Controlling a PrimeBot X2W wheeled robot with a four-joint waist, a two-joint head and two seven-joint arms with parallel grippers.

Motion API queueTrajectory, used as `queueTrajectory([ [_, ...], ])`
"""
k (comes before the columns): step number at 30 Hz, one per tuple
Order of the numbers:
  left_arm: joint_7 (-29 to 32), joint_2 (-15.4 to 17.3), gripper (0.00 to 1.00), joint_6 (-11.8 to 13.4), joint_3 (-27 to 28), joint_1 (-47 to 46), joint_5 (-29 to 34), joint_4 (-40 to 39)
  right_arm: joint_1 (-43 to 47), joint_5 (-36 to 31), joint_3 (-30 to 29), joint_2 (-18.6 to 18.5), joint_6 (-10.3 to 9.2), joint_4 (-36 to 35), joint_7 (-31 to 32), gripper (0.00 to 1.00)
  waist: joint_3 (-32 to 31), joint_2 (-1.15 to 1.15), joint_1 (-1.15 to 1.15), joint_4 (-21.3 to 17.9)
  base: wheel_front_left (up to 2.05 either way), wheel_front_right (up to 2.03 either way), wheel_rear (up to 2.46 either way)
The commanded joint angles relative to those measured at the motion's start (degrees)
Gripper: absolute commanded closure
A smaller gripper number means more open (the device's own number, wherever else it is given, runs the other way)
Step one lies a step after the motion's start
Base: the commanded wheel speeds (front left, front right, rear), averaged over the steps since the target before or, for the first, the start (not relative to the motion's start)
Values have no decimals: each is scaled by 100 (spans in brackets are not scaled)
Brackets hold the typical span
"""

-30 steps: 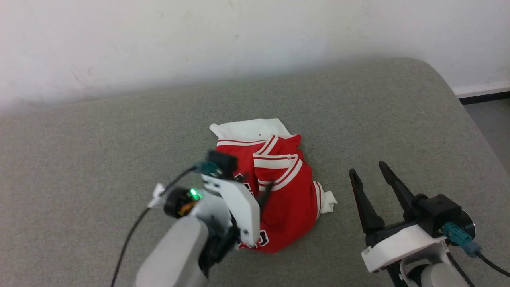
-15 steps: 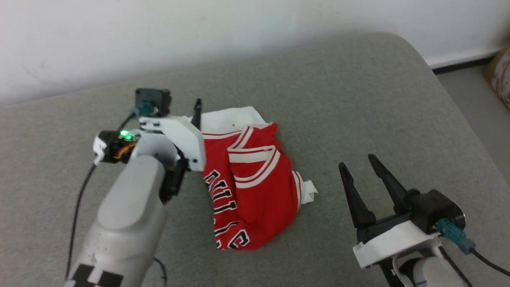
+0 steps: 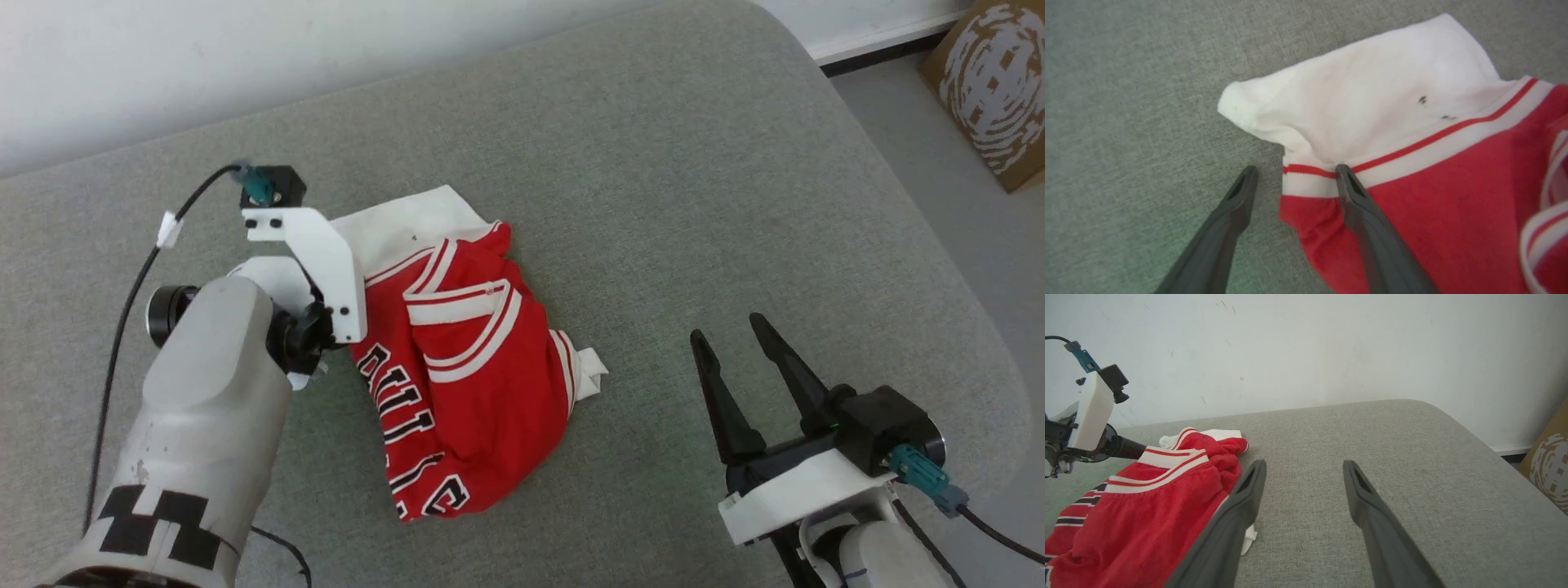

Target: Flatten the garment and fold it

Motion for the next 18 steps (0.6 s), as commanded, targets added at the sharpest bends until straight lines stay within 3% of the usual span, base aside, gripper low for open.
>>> queueTrajectory([
  [1, 180, -103, 0, -107, -74, 190, -82, 151, -91, 36, -8, 8, -5, 2, -43, 0, -10, 0, 0, 32, 0, 0, 0],
  [2, 315, -129, 61, -181, -85, 231, -142, 153, -95, 35, -8, 8, -5, 8, -48, 0, -28, 0, 0, 66, 0, 0, 0],
  [3, 375, -138, 100, -241, -104, 267, -169, 118, -100, 32, -9, 8, -5, 15, -52, 0, -47, 0, 0, 101, 0, 0, 0],
  [6, -277, -58, 100, -191, -80, 353, -70, -257, -108, 18, -12, 8, -5, 32, -62, 0, -126, 0, 0, 237, 0, 0, 0],
  [12, -2865, -63, 100, 368, 480, 967, -22, -1241, -24, -51, -67, 8, -5, 75, -39, 0, -483, 0, 0, 621, 0, 0, 0],
  [14, -3367, -36, 100, 518, 654, 1327, -55, -1547, 23, -71, -105, 8, -5, 62, -18, 0, -618, 0, 0, 766, 0, 0, 0],
  [18, -3728, 55, 100, 760, 964, 2224, -224, -2234, 140, -125, -182, 8, -5, 1, 59, 0, -843, 0, 0, 1092, 0, 0, 0],
])
